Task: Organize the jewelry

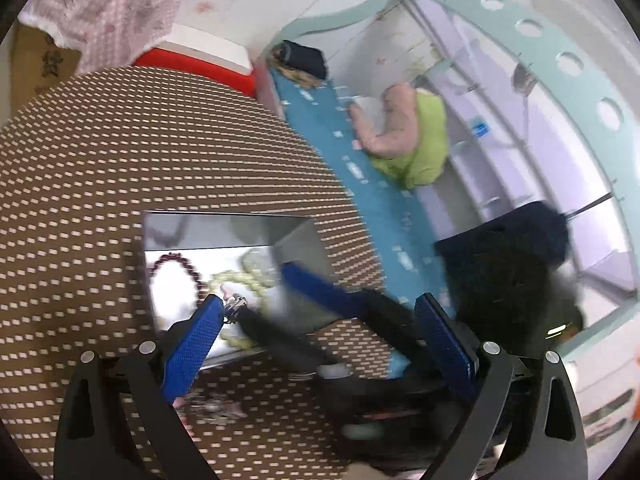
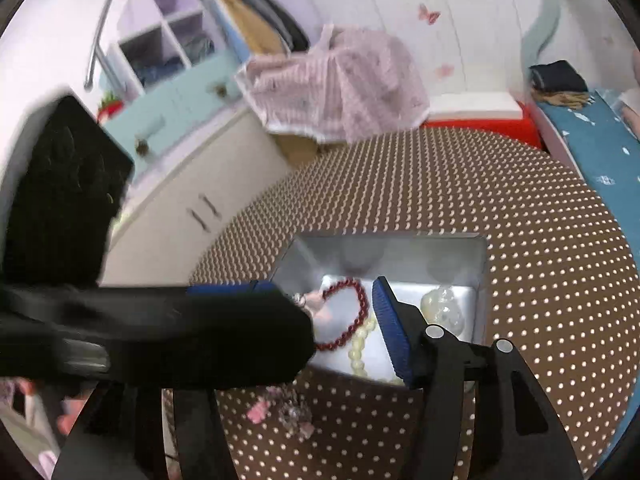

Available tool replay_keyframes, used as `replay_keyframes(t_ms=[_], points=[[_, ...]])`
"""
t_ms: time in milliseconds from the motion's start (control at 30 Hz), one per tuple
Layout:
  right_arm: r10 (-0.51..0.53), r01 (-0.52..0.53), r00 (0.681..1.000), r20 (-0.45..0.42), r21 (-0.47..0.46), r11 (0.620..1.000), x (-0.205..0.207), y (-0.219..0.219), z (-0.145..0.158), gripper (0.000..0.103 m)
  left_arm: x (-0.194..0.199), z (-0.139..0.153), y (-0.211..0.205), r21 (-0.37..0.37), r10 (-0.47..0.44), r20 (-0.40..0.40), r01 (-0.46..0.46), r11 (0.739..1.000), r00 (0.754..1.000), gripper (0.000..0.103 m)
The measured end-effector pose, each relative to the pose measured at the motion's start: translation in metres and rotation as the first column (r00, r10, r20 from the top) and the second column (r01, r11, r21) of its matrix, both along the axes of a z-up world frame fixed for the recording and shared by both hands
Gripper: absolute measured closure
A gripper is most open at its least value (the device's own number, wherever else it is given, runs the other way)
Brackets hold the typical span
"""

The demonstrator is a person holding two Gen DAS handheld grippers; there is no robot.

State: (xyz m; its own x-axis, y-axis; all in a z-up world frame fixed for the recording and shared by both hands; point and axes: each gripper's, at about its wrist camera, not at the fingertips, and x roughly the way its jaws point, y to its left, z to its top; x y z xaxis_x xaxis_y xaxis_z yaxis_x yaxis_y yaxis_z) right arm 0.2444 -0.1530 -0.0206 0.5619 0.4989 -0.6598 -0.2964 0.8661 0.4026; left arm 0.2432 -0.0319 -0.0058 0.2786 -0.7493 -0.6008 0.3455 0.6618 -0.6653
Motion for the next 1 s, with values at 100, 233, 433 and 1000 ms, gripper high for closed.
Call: replay_keyframes(t_ms=[100, 233, 433, 1000], points=[[0.011, -0.012, 0.999, -0.039, -0.01, 1.0, 0.004, 0.001, -0.005, 0.049, 0.001, -0.005, 0.003, 0.002, -0.001, -0.026, 0.002, 1.0, 1.0, 0.01], [-0.073, 0.071, 0.997, -0.002, -0.162, 0.984, 0.002, 0.003, -0.008, 0.08, -0.004, 0.007, 0.012, -0.033, 0.026, 0.029, -0.025, 0.999, 0.999, 0.012], [-0.127, 0.125, 0.992, -0.013, -0.083, 0.989, -0.004, -0.025, -0.007, 0.083, -0.008, 0.018, 0.013, 0.032, 0.012, 0.061, -0.014, 0.999, 0.998, 0.011], [-0.174, 0.175, 0.985, 0.02, -0.114, 0.978, -0.031, -0.041, 0.007, 0.037, -0.024, 0.008, 0.012, 0.168, 0.003, 0.078, -0.016, 0.986, 0.997, 0.011]])
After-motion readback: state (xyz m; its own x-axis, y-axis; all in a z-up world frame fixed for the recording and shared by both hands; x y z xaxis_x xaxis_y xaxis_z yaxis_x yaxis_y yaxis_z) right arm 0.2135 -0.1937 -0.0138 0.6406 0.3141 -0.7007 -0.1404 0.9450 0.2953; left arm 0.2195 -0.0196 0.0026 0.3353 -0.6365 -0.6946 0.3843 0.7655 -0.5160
